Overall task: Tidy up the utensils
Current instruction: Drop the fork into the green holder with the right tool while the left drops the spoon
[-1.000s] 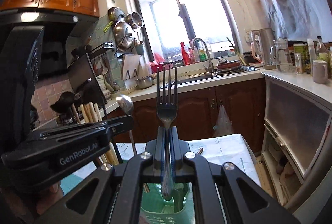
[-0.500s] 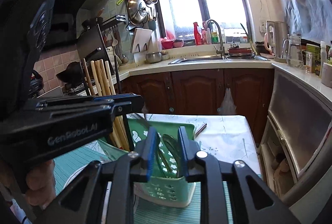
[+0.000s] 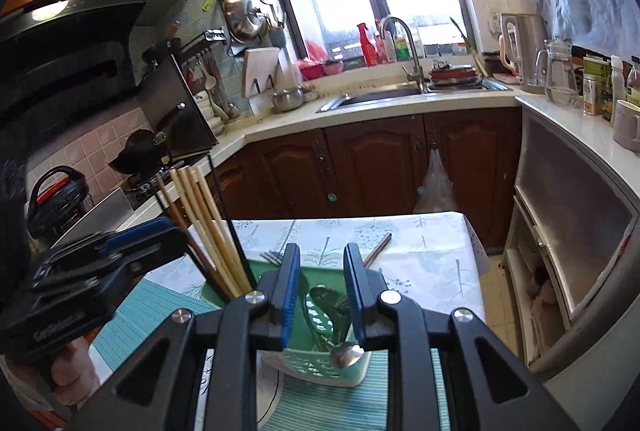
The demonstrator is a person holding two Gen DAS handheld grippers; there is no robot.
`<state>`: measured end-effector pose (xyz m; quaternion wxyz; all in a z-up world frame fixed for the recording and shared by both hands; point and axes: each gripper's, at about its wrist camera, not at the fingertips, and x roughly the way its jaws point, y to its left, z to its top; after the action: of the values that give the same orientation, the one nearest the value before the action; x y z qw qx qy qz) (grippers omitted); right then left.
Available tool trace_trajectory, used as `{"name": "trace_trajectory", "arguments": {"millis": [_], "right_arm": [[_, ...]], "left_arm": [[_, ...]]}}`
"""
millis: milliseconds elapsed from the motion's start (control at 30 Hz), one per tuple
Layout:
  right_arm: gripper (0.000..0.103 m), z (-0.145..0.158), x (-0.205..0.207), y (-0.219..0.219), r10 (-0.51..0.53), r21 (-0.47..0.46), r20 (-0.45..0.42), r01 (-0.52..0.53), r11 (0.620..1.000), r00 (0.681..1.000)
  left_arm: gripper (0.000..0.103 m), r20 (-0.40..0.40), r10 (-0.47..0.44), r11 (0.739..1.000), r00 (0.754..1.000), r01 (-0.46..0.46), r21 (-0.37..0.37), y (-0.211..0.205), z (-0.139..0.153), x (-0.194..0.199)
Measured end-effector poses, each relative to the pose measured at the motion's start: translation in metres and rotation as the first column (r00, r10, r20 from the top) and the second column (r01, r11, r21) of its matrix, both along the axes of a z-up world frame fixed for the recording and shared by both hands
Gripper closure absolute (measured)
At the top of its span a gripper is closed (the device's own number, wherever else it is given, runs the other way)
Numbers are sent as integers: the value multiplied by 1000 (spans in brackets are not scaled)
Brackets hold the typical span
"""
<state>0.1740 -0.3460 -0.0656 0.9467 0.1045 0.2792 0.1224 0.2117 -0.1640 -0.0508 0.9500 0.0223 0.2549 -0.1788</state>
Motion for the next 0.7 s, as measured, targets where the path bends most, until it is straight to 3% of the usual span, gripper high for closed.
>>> {"name": "trace_trajectory", "arguments": {"millis": [100,233,367,467,600,700], "right_arm": [[81,13,22,0,-2,-24,-93,0,1000,996],[81,14,64,3,-3,-28,-281,-5,1000,960],[81,2,112,5,-47,-63,-445,21,998,894],[81,-10,145,-4,-69,-35,-557,60,998,828],[81,-33,189,-16,-136,-73,-658,118,990,741],[81,-55,217,-20,-115,-22,-743,148,989,659]], "left_arm": [[75,-25,52,999,998,-53,-10,23,16,8],[75,-64,142,989,988,-144,-21,58,31,27],[75,-88,223,974,971,-225,-2,90,36,50],[75,-118,258,966,959,-259,10,109,29,69],[75,-194,285,956,939,-292,-9,130,2,91],[75,-250,292,952,923,-305,-14,140,-24,102]]}}
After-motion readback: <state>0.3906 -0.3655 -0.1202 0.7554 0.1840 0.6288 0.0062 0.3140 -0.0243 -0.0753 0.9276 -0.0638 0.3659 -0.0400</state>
